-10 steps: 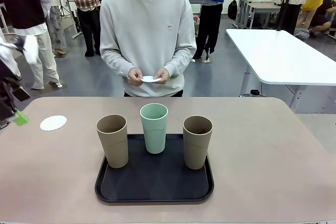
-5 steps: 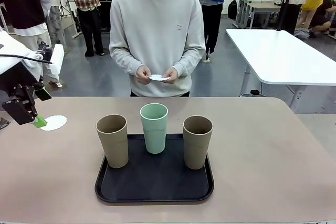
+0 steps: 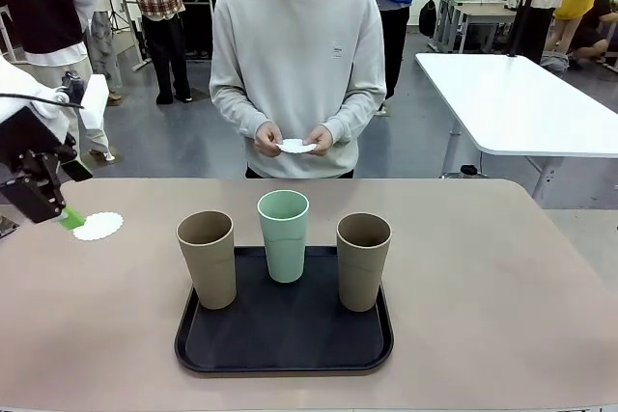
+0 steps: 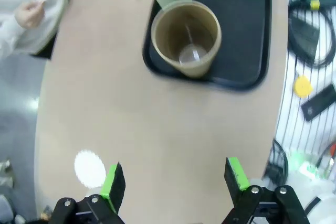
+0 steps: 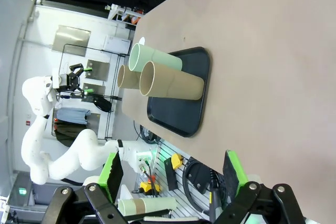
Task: Place coasters on the table and set cups on them.
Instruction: Pick up one Reusable plastic cup and place it on a coaster set by the human.
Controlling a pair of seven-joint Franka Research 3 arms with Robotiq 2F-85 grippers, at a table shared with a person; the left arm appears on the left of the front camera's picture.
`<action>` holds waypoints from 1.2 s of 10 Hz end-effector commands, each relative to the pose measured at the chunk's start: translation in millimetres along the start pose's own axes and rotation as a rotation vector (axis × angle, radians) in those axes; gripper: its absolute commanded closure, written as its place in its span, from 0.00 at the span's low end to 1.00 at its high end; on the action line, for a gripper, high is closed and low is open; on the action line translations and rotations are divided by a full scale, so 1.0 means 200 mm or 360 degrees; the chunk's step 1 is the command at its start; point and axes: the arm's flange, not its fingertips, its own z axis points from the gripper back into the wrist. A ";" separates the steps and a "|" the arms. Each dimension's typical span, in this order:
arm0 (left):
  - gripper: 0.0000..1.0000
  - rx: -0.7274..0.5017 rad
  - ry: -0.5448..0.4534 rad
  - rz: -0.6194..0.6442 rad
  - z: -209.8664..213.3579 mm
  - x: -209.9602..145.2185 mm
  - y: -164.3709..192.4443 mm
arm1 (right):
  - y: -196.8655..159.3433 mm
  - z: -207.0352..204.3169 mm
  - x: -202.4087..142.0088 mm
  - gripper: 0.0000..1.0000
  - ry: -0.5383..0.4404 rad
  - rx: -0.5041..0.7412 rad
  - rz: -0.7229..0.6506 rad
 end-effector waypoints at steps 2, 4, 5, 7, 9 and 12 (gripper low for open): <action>0.00 -0.0204 -0.0666 -0.0123 -0.21 -0.17 0.19 | 0.00 0.00 0.00 0.00 -0.0002 0.0023 0.0006; 0.00 -0.0385 -0.0833 -0.0115 -0.38 -0.31 0.21 | 0.00 0.00 0.00 0.00 -0.0002 0.0023 0.0006; 0.00 -0.0425 -0.0887 -0.0112 -0.46 -0.37 0.20 | 0.00 0.00 0.00 0.00 -0.0002 0.0023 0.0006; 0.00 -0.0390 -0.0959 -0.0142 -0.57 -0.45 0.16 | 0.00 0.00 0.00 0.00 -0.0002 0.0023 0.0006; 0.00 -0.0391 -0.0978 -0.0152 -0.69 -0.48 0.14 | 0.00 0.00 0.00 0.00 -0.0002 0.0023 0.0006; 0.00 -0.0399 -0.0916 -0.0190 -0.85 -0.46 0.08 | 0.00 0.00 0.00 0.00 -0.0002 0.0023 0.0006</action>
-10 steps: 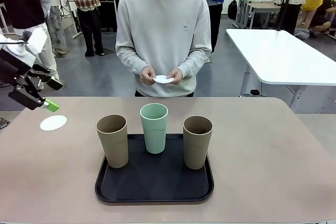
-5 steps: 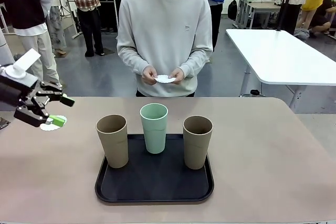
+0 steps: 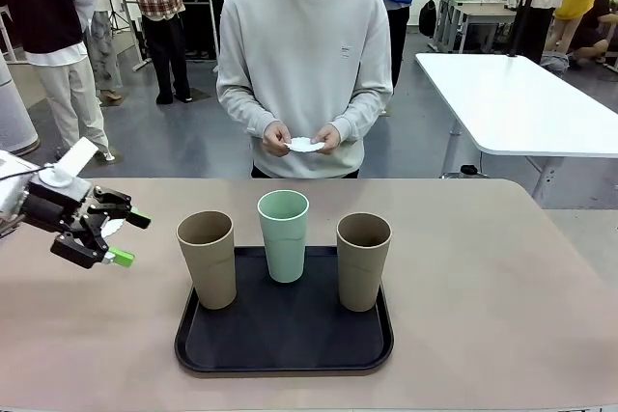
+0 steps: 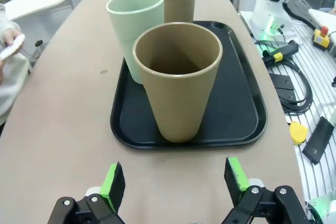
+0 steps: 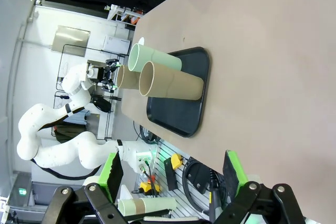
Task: Place coasters on the table and set cups on them.
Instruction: Pick up one Reusable plastic cup and place it on a coaster set by the human.
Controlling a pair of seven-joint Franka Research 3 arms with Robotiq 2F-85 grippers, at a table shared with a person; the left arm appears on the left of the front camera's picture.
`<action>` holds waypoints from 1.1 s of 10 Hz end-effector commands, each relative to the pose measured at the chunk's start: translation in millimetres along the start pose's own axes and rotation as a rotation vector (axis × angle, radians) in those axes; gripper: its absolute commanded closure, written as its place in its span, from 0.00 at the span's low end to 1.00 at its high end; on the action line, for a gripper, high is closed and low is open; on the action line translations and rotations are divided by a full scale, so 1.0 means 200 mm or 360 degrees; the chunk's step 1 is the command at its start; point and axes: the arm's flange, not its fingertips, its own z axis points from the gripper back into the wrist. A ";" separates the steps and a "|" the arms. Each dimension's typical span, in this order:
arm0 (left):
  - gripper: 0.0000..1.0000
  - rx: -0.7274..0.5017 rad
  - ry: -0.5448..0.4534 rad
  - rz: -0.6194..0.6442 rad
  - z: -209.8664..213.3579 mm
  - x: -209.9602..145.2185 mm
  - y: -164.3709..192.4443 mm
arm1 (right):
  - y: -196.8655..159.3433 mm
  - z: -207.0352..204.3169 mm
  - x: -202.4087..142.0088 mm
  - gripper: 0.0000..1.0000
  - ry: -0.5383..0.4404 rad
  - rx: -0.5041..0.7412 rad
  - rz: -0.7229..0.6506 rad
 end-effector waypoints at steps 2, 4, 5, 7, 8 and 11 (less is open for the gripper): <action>0.00 -0.0066 0.0026 -0.0035 -0.14 -0.02 -0.12 | 0.00 0.00 0.00 0.00 -0.0001 0.0026 0.0008; 0.00 -0.0022 0.0067 -0.0032 -0.19 0.00 -0.11 | 0.00 0.00 0.00 0.00 -0.0001 0.0026 0.0008; 0.00 0.0011 0.0063 0.0000 -0.20 0.01 -0.10 | 0.00 0.00 0.00 0.00 -0.0001 0.0026 0.0008; 0.00 0.0133 0.0165 0.0186 -0.16 0.05 -0.09 | 0.00 0.00 0.00 0.00 -0.0001 0.0026 0.0008; 0.00 -0.0038 0.0067 0.0007 -0.18 0.03 0.00 | 0.00 0.00 0.00 0.00 -0.0001 0.0026 0.0008; 0.00 0.0008 0.0095 0.0056 -0.17 0.04 0.01 | 0.00 0.00 0.00 0.00 -0.0001 0.0026 0.0008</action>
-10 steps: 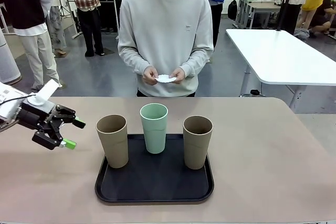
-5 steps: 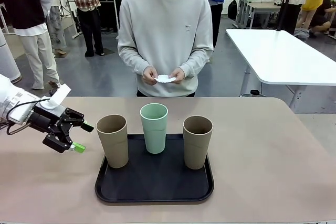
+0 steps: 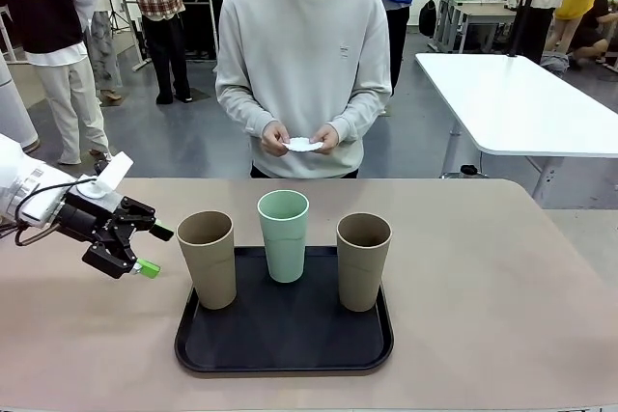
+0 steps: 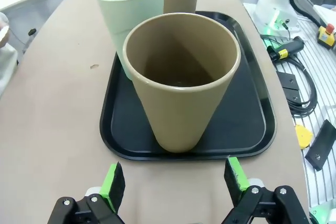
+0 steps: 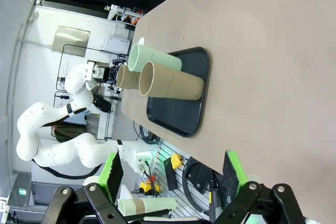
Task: Place coasters on the table and set cups on them.
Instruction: Pick up one Reusable plastic cup and place it on a coaster set by the human.
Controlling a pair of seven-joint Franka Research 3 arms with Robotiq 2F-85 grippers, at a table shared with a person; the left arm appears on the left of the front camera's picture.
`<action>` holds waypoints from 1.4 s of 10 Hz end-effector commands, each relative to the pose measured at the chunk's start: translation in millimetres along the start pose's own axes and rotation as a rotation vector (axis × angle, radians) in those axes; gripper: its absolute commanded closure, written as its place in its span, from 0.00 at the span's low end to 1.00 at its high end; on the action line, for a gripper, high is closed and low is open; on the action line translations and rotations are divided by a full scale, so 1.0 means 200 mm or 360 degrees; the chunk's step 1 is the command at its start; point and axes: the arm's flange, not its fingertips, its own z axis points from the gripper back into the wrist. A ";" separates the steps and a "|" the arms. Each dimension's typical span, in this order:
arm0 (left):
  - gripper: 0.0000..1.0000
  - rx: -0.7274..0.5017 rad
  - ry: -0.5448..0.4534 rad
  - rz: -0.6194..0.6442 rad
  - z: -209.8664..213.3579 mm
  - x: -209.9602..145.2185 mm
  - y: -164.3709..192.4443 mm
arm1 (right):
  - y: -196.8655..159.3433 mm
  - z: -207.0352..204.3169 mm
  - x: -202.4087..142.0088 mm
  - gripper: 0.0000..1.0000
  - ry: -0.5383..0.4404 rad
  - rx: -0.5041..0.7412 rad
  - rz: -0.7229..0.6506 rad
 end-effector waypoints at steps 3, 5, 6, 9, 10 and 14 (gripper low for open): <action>0.00 -0.0175 -0.0308 -0.0088 0.03 0.00 0.04 | 0.00 0.00 0.00 0.00 -0.0001 0.0026 0.0008; 0.00 -0.0162 -0.0385 -0.0144 0.00 -0.03 0.06 | 0.00 0.00 0.00 0.00 -0.0001 0.0026 0.0008; 0.00 -0.0156 -0.0412 -0.0149 -0.03 -0.05 0.08 | 0.00 0.00 0.00 0.00 -0.0001 0.0026 0.0008; 0.00 -0.0150 -0.0582 -0.0202 -0.12 -0.11 0.13 | 0.00 0.00 0.00 0.00 -0.0001 0.0026 0.0008; 0.00 -0.0150 -0.0639 -0.0227 -0.13 -0.11 0.13 | 0.00 0.00 0.00 0.00 -0.0001 0.0026 0.0008; 0.00 -0.0237 -0.0682 -0.0198 -0.21 -0.14 0.16 | 0.00 0.00 0.00 0.00 -0.0001 0.0026 0.0008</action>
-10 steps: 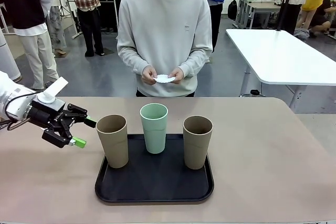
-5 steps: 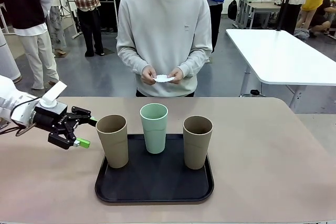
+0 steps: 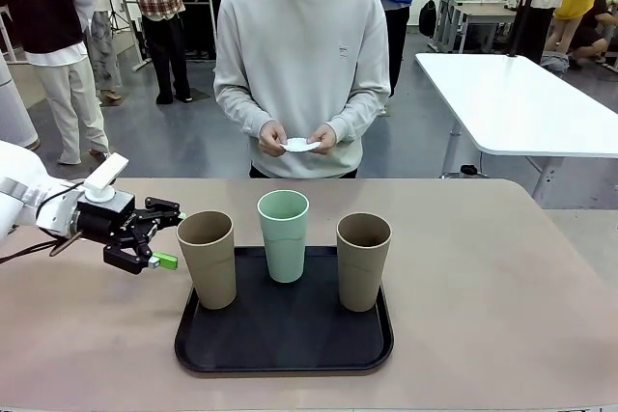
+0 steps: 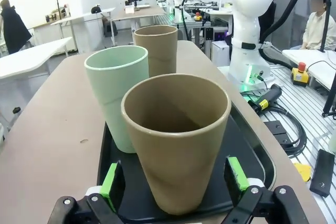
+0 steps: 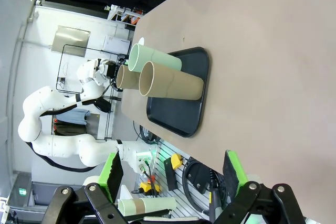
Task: Place coasters on the table and set cups on them.
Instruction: Pick up one Reusable plastic cup and place it on a coaster set by the human.
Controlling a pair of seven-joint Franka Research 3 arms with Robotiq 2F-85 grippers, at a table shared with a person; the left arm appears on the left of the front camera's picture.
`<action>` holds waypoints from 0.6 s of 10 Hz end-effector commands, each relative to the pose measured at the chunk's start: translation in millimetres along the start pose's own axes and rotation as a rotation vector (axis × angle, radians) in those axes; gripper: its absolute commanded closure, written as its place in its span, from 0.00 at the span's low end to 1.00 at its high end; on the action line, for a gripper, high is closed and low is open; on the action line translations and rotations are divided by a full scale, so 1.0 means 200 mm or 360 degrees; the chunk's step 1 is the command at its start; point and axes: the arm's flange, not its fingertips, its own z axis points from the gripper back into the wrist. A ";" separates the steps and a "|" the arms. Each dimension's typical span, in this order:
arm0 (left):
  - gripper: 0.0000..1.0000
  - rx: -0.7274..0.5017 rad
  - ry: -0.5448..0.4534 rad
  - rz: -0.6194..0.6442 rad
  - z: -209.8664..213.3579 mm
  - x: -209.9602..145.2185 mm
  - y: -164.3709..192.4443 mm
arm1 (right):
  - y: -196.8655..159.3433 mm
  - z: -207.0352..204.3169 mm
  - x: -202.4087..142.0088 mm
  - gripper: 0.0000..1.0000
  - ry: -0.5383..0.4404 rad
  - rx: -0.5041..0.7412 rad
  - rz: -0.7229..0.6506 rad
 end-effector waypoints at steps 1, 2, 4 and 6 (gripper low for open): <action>0.00 -0.0022 -0.0023 -0.0012 -0.02 -0.05 0.03 | 0.00 0.00 0.00 0.00 -0.0001 0.0027 0.0009; 0.00 -0.0040 -0.0019 0.0000 -0.04 -0.07 0.03 | 0.00 0.00 0.00 0.00 -0.0001 0.0027 0.0009; 0.00 -0.0082 -0.0004 0.0027 -0.08 -0.10 0.04 | 0.00 0.00 0.00 0.00 -0.0001 0.0027 0.0009; 0.00 -0.0134 0.0000 0.0031 -0.11 -0.12 0.04 | 0.00 0.00 0.00 0.00 -0.0001 0.0027 0.0009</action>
